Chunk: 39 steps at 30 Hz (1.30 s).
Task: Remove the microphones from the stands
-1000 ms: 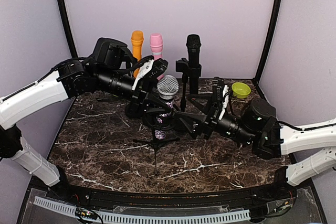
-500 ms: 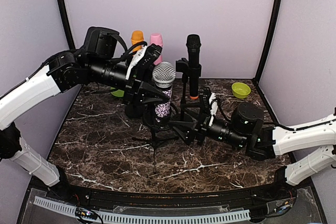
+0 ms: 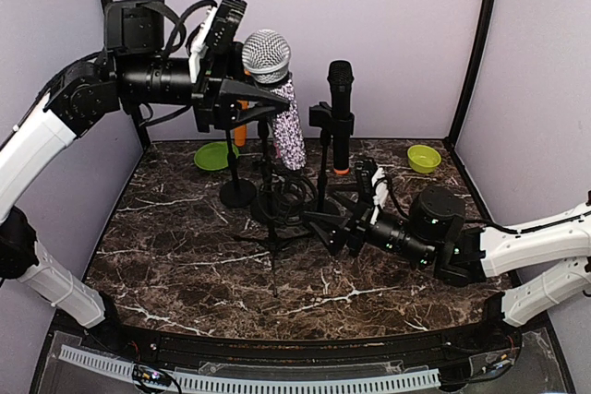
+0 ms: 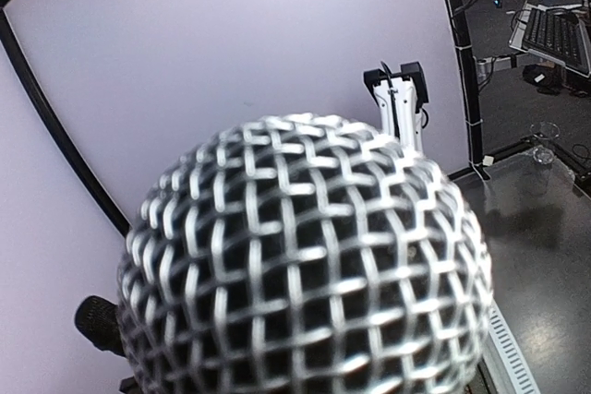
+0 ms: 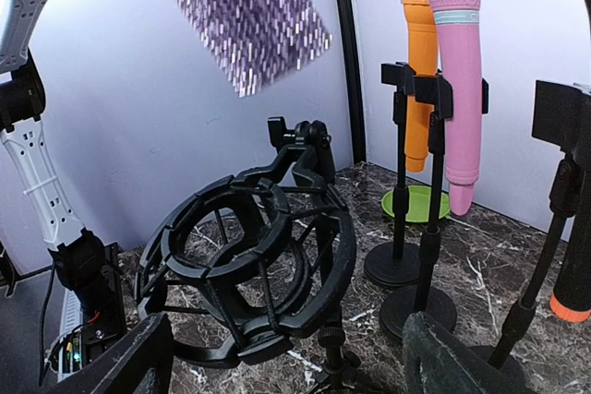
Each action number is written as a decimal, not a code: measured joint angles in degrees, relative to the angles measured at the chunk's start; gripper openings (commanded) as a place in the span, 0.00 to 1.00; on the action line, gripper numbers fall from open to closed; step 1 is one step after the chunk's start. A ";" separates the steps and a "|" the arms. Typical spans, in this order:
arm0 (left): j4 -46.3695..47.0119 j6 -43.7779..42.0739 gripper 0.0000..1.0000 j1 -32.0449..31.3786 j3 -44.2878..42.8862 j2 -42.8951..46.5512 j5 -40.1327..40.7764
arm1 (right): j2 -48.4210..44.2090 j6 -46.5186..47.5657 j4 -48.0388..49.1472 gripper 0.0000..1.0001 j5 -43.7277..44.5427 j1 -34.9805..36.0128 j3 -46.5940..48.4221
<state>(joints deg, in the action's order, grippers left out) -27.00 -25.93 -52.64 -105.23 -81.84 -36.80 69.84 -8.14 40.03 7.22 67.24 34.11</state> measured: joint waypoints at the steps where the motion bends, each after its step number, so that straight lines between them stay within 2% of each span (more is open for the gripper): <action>1: 0.61 -0.04 0.26 0.07 -0.79 0.17 0.28 | 0.00 -0.09 -0.02 0.86 0.22 0.00 0.00; 6: 0.85 -1.25 0.26 0.13 -1.36 2.82 2.67 | -0.72 -0.31 -0.42 0.90 1.62 0.04 -0.37; 10: -1.53 -2.95 0.20 1.16 -1.36 6.25 6.67 | -2.84 -0.52 -1.11 0.94 3.13 0.17 -1.64; 12: -3.56 -2.97 0.16 3.85 -1.38 8.02 7.78 | -4.02 -0.50 -1.70 0.94 3.82 0.17 -2.21; 18: -13.29 -1.75 0.09 18.51 -2.47 10.03 13.16 | -6.86 0.13 -6.29 0.96 6.71 0.15 -2.47; 23: -18.18 1.36 0.07 30.27 8.55 11.96 14.01 | -8.74 0.61 -9.01 1.00 7.74 0.15 -2.40; 29: -20.33 6.25 0.06 44.17 22.51 11.43 11.82 | -11.32 0.94 -10.88 1.00 9.29 0.15 -2.34; 32: -19.56 8.90 0.05 47.47 25.79 8.72 10.51 | -12.00 0.11 -11.87 1.00 11.13 0.15 -2.01; 39: -12.81 14.73 0.04 47.87 35.56 1.20 10.97 | -15.08 -9.09 -16.94 1.00 16.72 -2.34 -1.70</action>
<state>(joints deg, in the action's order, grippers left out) -39.81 -11.20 -4.78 -69.67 -80.64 -25.82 54.76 -17.23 23.09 23.94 64.90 32.40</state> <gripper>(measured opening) 0.425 0.999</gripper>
